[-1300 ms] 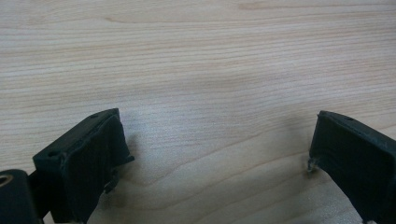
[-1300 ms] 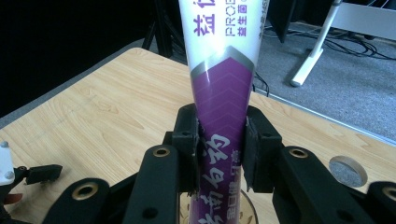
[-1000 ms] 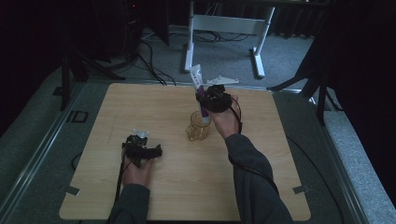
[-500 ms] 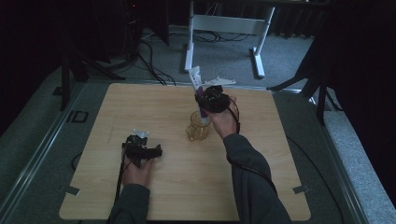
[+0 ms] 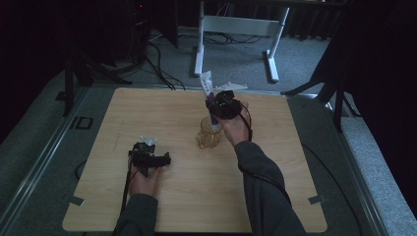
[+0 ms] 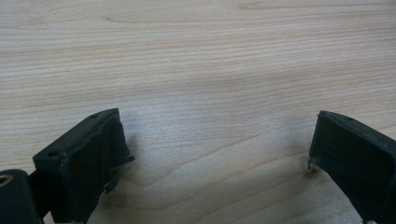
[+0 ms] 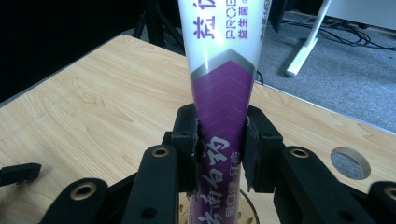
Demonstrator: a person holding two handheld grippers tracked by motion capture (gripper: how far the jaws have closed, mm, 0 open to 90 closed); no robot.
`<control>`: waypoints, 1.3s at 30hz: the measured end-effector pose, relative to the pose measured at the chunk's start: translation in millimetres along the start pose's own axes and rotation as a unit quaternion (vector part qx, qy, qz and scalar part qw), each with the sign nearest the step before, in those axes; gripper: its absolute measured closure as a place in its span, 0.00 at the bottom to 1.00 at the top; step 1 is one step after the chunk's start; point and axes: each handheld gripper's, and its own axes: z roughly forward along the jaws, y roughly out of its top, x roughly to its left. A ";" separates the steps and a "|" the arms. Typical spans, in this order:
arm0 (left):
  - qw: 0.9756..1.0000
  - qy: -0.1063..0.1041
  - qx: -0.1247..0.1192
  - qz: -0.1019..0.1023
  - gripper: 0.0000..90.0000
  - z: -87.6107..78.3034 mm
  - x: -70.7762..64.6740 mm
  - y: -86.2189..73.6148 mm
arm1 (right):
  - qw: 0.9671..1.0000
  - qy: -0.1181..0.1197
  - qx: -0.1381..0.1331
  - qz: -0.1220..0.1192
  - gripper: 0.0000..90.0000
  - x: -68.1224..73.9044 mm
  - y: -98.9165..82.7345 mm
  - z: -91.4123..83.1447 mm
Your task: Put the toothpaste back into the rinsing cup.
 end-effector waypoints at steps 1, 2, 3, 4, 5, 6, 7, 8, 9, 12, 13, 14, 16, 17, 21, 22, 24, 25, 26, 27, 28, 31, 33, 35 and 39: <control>1.000 0.000 0.000 0.000 0.03 0.0 0.0 0.0 | 1.000 0.000 0.001 -0.001 0.77 0.2 -0.3 0.3; 1.000 0.000 0.000 0.000 0.03 0.0 0.0 0.0 | 1.000 0.000 0.001 -0.001 0.77 0.4 -0.4 0.5; 1.000 0.000 0.000 0.000 0.03 0.0 0.0 0.0 | 1.000 0.000 0.002 -0.002 0.77 0.6 -0.6 0.9; 1.000 0.000 0.000 0.000 0.03 0.0 0.0 0.0 | 1.000 0.000 0.002 -0.002 0.77 0.8 -0.7 1.2; 1.000 0.000 0.000 0.000 0.03 0.0 0.0 0.0 | 1.000 0.001 0.002 -0.003 0.77 1.0 -0.9 1.5; 1.000 0.000 0.000 0.000 0.03 0.0 0.0 0.0 | 1.000 0.001 0.003 -0.003 0.77 1.5 -1.2 1.7; 1.000 0.000 0.000 0.000 0.03 0.0 0.0 0.0 | 1.000 0.001 0.004 -0.005 0.77 1.6 -1.4 2.2; 1.000 0.000 0.000 0.000 0.03 0.0 0.0 0.0 | 1.000 0.000 0.005 -0.006 0.77 1.9 -1.7 2.6; 1.000 0.000 0.000 0.000 0.03 0.0 0.0 0.0 | 1.000 0.001 0.006 -0.006 0.77 2.2 -2.2 3.1; 1.000 0.000 0.000 0.000 0.03 0.0 0.0 0.0 | 1.000 0.002 0.008 -0.006 0.77 2.6 -3.6 5.0; 1.000 0.000 0.000 0.000 0.03 0.0 0.0 0.0 | 1.000 0.002 0.009 -0.007 0.77 2.5 -4.2 5.7; 1.000 0.000 0.000 0.000 0.03 0.0 0.0 0.0 | 1.000 0.002 0.010 -0.006 0.77 2.8 -4.8 6.2; 1.000 0.000 0.000 0.000 0.03 0.0 0.0 0.0 | 1.000 0.002 0.012 -0.008 0.77 3.1 -6.0 7.4; 1.000 0.000 0.000 0.000 0.03 0.0 0.0 0.0 | 1.000 0.001 0.013 -0.009 0.77 3.3 -6.6 7.9; 1.000 0.000 0.000 0.000 0.03 0.0 0.0 0.0 | 1.000 0.000 0.017 -0.009 0.77 3.4 -9.1 9.9; 1.000 0.000 0.000 0.000 0.03 0.0 0.0 0.0 | 1.000 0.000 0.018 -0.011 0.77 3.3 -9.9 10.4; 1.000 0.000 0.000 0.000 0.03 0.0 0.0 0.0 | 1.000 0.000 0.020 -0.009 0.77 3.6 -11.7 11.0; 1.000 0.000 0.000 0.000 0.03 0.0 0.0 0.0 | 1.000 0.001 0.021 -0.010 0.77 3.3 -12.9 11.4; 1.000 0.000 0.000 0.000 0.03 0.0 -0.1 0.0 | 1.000 0.001 0.023 -0.008 0.77 3.4 -14.2 11.9; 1.000 0.000 0.000 0.000 0.03 0.0 -0.1 0.0 | 1.000 0.001 0.024 -0.008 0.77 3.1 -15.6 12.5; 1.000 0.000 0.000 0.000 0.03 0.0 -0.1 0.0 | 1.000 0.001 0.025 -0.008 0.77 3.0 -17.1 13.2; 1.000 0.000 0.000 -0.001 0.03 0.0 -0.2 0.0 | 1.000 0.002 0.030 -0.008 0.77 2.9 -21.3 15.6; 1.000 0.000 -0.001 -0.002 0.03 0.2 -0.3 0.0 | 0.999 0.002 0.034 -0.007 0.77 2.9 -23.8 16.8; 1.000 0.000 0.000 -0.001 0.03 0.1 -0.1 0.0 | 0.999 0.002 0.036 -0.009 0.77 3.0 -25.8 17.6; 1.000 0.000 0.000 0.000 0.03 0.1 -0.1 0.0 | 0.999 0.000 0.045 -0.019 0.76 3.8 -28.2 19.0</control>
